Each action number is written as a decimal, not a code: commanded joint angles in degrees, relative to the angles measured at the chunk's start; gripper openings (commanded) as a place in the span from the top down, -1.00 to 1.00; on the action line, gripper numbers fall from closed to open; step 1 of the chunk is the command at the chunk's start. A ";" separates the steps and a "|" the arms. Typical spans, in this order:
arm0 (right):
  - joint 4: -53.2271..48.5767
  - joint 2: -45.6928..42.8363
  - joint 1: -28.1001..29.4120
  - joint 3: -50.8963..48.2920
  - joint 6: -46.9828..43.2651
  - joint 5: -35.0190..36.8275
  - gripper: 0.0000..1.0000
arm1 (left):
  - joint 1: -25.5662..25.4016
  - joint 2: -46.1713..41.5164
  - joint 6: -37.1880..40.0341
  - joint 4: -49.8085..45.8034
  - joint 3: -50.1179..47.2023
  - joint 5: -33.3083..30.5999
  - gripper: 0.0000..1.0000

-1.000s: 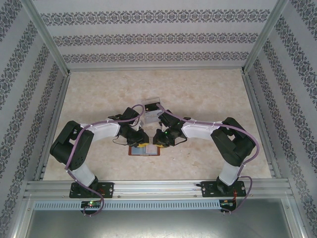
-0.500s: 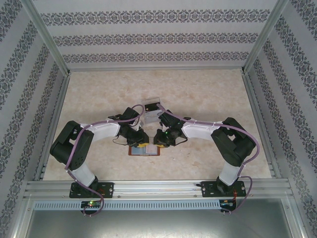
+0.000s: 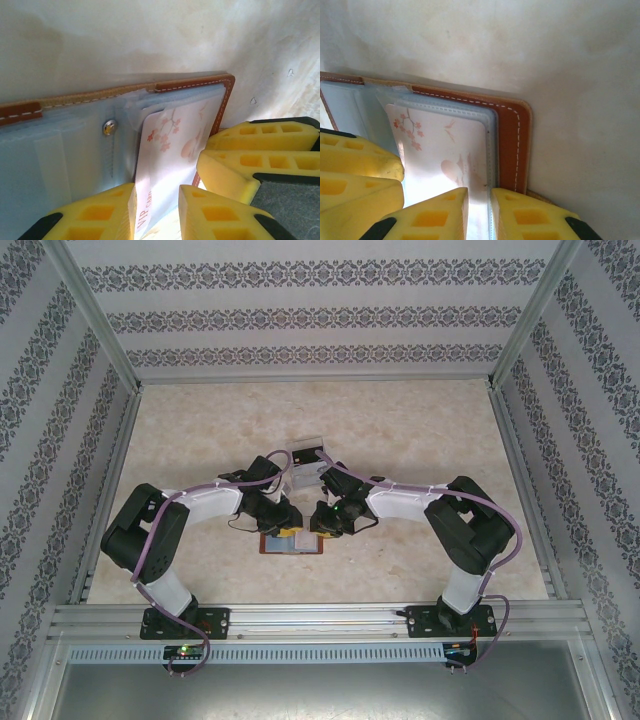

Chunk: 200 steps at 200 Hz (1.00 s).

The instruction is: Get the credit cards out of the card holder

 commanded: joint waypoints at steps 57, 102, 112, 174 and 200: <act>-0.92 1.17 -0.30 -1.49 -0.20 0.67 0.56 | -0.14 -2.82 0.85 -0.98 0.96 -0.35 0.51; -0.72 1.08 -0.34 -1.63 -0.19 0.67 0.56 | -0.14 -0.51 -1.31 3.82 -1.10 2.47 0.51; -0.72 1.16 -0.29 -1.59 -0.07 0.58 0.56 | -0.17 -0.01 -1.37 4.31 -1.29 2.78 0.51; -0.92 1.43 -0.30 -1.35 -0.38 0.58 0.56 | -0.16 1.01 1.88 -1.06 -0.55 -1.50 0.51; -1.06 1.46 -0.30 -1.31 -0.39 0.62 0.55 | -0.14 0.35 3.08 -3.19 0.27 -3.34 0.50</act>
